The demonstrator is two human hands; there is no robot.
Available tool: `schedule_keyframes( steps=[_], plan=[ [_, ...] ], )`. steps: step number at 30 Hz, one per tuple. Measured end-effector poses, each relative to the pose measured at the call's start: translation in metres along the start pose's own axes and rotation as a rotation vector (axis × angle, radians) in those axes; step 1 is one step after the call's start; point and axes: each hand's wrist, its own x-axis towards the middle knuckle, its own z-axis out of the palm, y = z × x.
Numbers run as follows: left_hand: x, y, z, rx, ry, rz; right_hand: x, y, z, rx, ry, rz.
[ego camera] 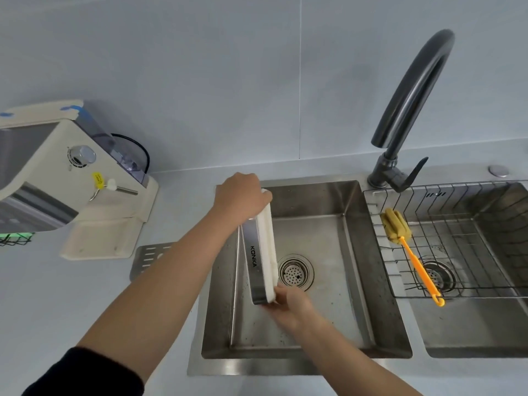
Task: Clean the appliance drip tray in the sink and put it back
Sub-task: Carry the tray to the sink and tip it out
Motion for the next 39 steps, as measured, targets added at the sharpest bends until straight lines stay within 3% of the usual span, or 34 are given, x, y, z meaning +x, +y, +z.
schedule_keyframes(
  steps=[11,25,35,39],
  plan=[
    [0.007,0.035,0.021,0.053,-0.062,0.061,0.000,0.014,0.011,-0.031,-0.033,0.195],
    [0.003,0.023,0.025,-0.033,-0.032,-0.008,0.009,0.020,0.012,-0.090,-0.014,0.180],
    [-0.003,-0.030,0.014,-0.091,-0.051,-0.103,0.014,-0.011,-0.007,-0.217,0.150,-0.154],
    [-0.014,-0.051,0.022,-0.195,-0.071,-0.105,0.012,-0.038,-0.017,-0.459,0.231,-0.404]
  ],
)
